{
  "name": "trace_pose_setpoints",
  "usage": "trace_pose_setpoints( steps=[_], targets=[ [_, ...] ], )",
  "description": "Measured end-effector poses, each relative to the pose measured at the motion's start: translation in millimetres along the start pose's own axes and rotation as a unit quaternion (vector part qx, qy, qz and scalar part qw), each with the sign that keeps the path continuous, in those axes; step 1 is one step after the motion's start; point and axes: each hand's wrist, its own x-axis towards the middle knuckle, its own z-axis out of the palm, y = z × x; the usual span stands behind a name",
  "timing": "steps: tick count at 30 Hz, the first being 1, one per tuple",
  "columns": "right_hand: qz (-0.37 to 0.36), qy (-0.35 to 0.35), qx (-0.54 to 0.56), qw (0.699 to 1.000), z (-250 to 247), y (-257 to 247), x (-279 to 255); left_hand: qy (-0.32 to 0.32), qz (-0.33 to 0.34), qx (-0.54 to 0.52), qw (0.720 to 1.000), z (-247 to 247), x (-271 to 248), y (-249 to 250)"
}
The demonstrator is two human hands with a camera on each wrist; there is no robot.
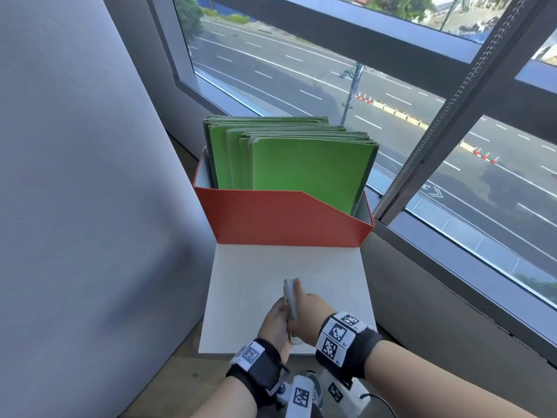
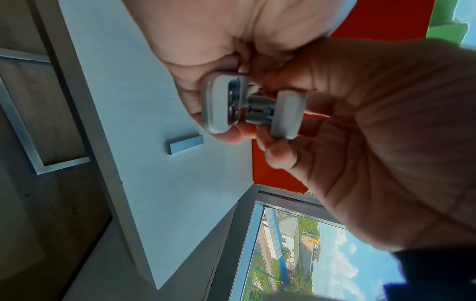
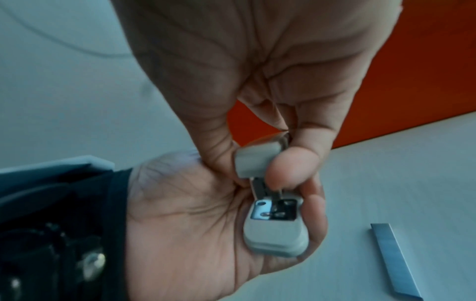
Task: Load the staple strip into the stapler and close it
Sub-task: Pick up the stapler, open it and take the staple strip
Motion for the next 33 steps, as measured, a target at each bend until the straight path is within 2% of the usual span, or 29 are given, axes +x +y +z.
trace_pose_setpoints(
  steps=[3, 6, 9, 20, 27, 33],
  targets=[
    [0.023, -0.024, -0.012, 0.999, -6.8, -1.4, 0.0, 0.003, -0.003, 0.003, 1.000, 3.4, -2.8, -2.2],
    [0.005, -0.016, -0.027, 0.999, -20.7, -1.6, 3.5, 0.028, -0.013, 0.046, 0.998, -1.4, -3.0, -4.6],
    [0.009, -0.023, 0.018, 1.000, -48.3, -2.5, -3.9, 0.028, 0.000, 0.050, 0.998, -10.6, -2.9, -7.1],
    [-0.017, 0.106, 0.129, 0.986, -88.6, -0.3, 9.0, -0.016, -0.008, 0.034, 0.999, -8.0, -13.7, 3.6],
    [-0.042, 0.146, 0.214, 0.965, -95.2, 6.1, 22.9, -0.031, -0.021, 0.004, 0.999, -3.2, -20.9, 2.8],
    [-0.030, 0.146, 0.285, 0.947, -94.4, 14.5, 38.3, -0.049, -0.014, -0.005, 0.999, -4.1, -27.9, 2.8]
  ],
)
